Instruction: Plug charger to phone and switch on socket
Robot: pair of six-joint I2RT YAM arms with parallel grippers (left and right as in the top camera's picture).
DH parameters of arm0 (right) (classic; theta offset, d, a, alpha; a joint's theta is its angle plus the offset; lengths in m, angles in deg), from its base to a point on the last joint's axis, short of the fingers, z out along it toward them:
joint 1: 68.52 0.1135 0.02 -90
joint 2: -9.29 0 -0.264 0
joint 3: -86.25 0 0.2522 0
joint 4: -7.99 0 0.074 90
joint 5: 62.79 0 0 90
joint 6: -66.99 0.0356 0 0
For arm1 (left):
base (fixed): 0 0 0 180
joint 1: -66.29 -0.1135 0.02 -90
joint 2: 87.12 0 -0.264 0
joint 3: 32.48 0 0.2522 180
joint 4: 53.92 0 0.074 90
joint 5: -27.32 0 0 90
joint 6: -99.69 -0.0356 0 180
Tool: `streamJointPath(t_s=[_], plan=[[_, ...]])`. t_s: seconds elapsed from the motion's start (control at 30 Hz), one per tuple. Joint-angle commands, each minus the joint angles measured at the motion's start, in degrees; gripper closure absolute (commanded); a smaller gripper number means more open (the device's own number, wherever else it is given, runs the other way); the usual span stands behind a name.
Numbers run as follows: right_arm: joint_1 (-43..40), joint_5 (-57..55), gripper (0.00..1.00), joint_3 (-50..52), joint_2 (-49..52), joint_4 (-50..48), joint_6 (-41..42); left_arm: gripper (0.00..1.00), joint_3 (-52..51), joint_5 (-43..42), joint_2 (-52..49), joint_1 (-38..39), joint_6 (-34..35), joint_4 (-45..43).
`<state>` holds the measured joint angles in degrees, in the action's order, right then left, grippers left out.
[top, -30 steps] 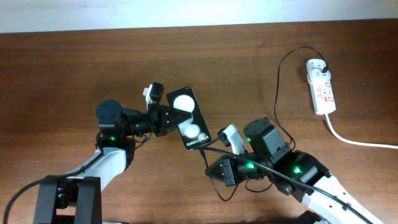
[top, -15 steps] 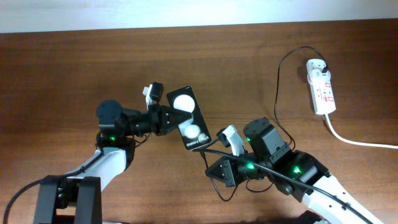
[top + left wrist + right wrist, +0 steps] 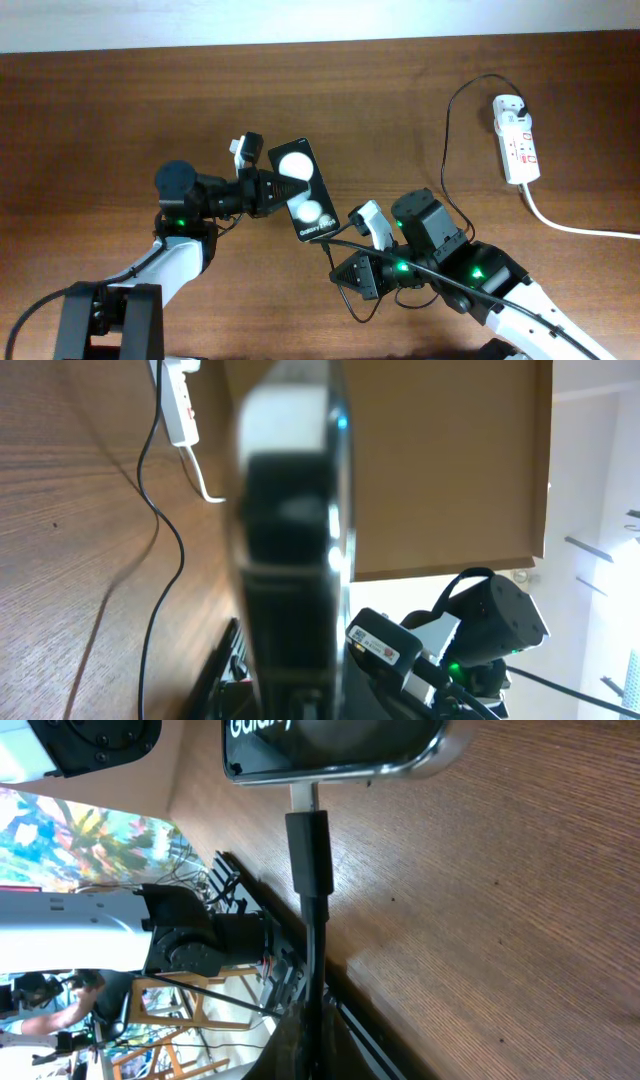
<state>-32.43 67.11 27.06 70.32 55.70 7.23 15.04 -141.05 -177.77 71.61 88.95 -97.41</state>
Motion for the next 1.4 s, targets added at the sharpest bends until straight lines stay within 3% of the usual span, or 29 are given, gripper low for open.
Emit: streamJointPath(t_s=[0.0,0.27,0.43,0.5,0.67,0.83,1.0,1.2,1.33,1.37], plan=[[0.3,-0.4,0.96,-0.6,0.1,-1.0,0.2,1.00,1.0,-1.7,0.6,-0.1,-1.4,-0.6],[0.3,-6.6,0.95,-0.6,0.3,-6.3,0.2,1.00,1.0,-3.9,0.6,-0.1,-1.4,-0.6],[0.3,-8.7,0.79,-0.6,1.4,-6.3,0.0,1.00,1.0,-4.8,0.6,-0.1,-1.4,-0.6],[0.3,-8.7,0.77,-0.6,1.4,-6.3,0.0,1.00,1.0,-4.7,0.6,-0.1,-1.4,-0.6],[0.3,-7.1,0.83,-0.6,1.5,-8.3,0.0,1.00,1.0,-4.2,0.6,-0.1,-1.4,-0.6],[1.6,-6.1,0.82,-0.6,2.3,-9.4,0.2,1.00,1.0,-3.0,0.6,-0.1,-1.4,-0.6],[1.9,-5.7,0.96,-0.6,5.7,-12.7,0.2,1.00,1.0,-3.2,0.6,-0.1,-1.4,-0.6],[1.6,-6.1,0.96,-0.7,5.7,-23.5,0.2,1.00,1.0,-5.9,0.9,2.3,-0.2,-6.2],[-0.7,-6.0,0.96,-3.8,5.6,-19.8,-1.8,1.00,0.9,-7.9,0.9,2.6,2.4,-6.2],[-1.2,-5.9,0.91,-3.8,5.3,-17.7,-1.8,1.00,0.9,-7.8,0.9,2.6,2.6,-6.2]])
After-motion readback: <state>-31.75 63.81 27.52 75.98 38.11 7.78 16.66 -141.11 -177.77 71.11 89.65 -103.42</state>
